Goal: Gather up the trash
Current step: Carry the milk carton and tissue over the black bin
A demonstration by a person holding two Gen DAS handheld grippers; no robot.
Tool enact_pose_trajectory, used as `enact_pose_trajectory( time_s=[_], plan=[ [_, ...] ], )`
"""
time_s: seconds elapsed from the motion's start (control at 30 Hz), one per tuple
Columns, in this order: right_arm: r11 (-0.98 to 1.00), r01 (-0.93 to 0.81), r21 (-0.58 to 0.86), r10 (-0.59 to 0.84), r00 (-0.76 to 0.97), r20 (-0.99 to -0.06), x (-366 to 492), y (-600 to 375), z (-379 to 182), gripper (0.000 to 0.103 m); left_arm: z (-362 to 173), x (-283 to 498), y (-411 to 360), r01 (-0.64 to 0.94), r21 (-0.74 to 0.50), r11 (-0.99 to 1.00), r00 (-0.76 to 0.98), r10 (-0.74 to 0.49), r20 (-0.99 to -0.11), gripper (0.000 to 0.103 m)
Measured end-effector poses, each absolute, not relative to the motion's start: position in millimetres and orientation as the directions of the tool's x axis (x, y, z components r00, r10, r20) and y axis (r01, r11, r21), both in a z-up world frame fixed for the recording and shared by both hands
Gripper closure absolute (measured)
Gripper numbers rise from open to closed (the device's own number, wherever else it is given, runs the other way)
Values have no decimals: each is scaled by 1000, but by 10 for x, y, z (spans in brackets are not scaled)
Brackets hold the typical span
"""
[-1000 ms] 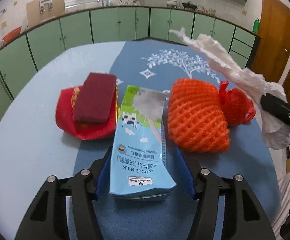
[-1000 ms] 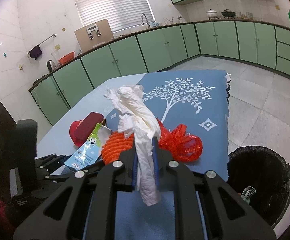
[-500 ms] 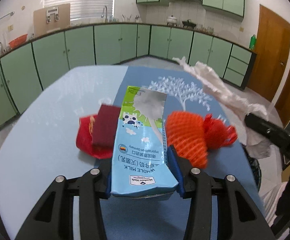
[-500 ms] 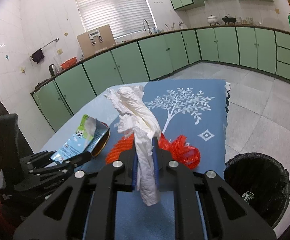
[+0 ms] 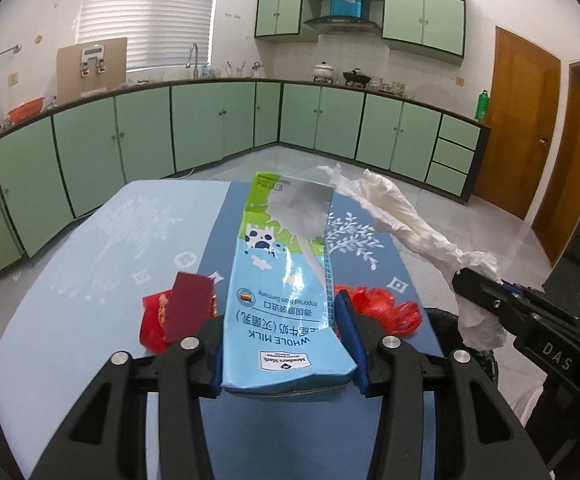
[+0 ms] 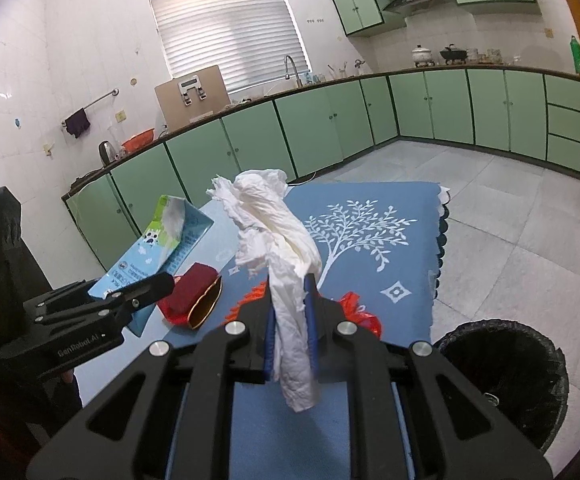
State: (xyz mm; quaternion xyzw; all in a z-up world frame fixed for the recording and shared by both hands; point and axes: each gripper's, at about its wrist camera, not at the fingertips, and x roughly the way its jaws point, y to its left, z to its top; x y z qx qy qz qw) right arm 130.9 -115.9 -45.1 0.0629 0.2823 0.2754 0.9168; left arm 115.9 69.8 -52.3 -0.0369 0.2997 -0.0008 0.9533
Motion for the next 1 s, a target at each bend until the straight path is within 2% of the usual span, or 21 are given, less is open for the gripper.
enact_pose_trajectory(
  time_s=[0.57, 1.0],
  plan=[
    [910, -327, 256, 412, 780, -471, 1214, -1955, -392, 91, -439, 1392, -21, 148, -60, 987, 824, -157, -545, 57],
    [965, -114, 237, 228, 815, -533, 1153, -2860, -746, 91, -656, 1692, -922, 331, -83, 940, 761, -318, -565, 57]
  ],
)
